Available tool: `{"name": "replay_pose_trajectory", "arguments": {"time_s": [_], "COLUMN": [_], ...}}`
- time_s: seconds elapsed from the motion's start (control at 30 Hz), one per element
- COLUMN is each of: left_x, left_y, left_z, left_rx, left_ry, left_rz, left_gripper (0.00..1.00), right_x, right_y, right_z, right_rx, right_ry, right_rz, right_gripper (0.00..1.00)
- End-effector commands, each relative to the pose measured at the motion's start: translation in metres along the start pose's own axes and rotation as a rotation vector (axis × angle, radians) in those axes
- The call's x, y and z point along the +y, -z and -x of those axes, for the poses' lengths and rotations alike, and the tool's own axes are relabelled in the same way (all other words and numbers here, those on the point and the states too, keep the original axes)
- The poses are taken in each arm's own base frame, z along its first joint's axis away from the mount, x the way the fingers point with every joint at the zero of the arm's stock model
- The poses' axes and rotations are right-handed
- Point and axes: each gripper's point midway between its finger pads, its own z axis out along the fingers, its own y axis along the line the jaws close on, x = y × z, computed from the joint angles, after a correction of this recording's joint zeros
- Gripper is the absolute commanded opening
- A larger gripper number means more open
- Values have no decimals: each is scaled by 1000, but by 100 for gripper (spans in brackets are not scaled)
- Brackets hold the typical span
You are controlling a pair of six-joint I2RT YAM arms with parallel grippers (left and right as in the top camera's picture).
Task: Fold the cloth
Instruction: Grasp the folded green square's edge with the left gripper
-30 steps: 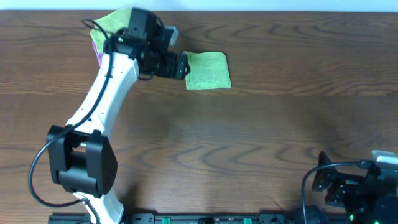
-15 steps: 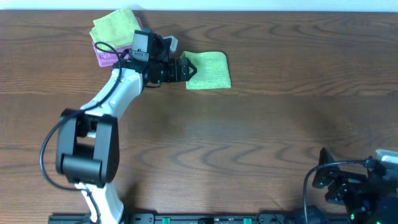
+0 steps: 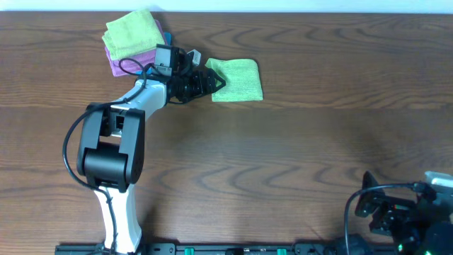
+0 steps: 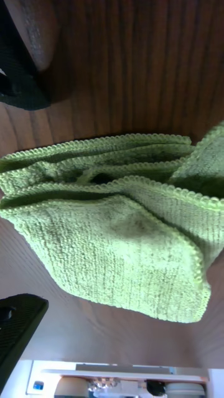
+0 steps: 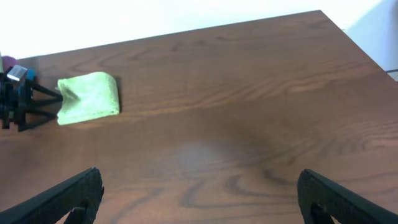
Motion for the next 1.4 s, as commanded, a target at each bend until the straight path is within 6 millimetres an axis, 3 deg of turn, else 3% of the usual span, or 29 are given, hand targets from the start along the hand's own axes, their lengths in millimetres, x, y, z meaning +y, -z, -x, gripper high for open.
{"name": "replay_pose_trajectory", "arguments": {"time_s": [0.0, 0.37, 0.53, 0.6, 1.03, 1.1, 1.13, 1.27, 1.3, 1.37], "left_x": [9, 27, 34, 36, 22, 26, 28, 38, 39, 40], "left_y": [-9, -31, -41, -43, -60, -62, -62, -63, -63, -62], "left_z": [-6, -23, -33, -35, -46, -45, -44, -40, -39, -35], "left_rx": [20, 81, 115, 121, 135, 123, 113, 81, 74, 60], "left_ry": [64, 196, 255, 262, 234, 243, 252, 275, 278, 273], "left_rz": [-6, -31, -52, -50, -38, -11, 5, 56, 64, 64], "left_gripper": [95, 95, 100, 93, 87, 78, 67, 11, 6, 5], "right_x": [-2, -5, -5, -5, -5, -5, -5, -5, -5, -5], "right_y": [-1, -1, -1, -1, -1, -1, -1, -1, -1, -1], "right_z": [-5, -13, -13, -13, -13, -13, -13, -13, -13, -13], "right_rx": [19, 50, 50, 50, 50, 50, 50, 50, 50, 50], "right_ry": [-11, 0, 0, 0, 0, 0, 0, 0, 0, 0], "right_rz": [-11, -21, -21, -21, -21, -21, -21, -21, -21, -21], "right_gripper": [99, 99, 99, 99, 99, 99, 99, 99, 99, 99]}}
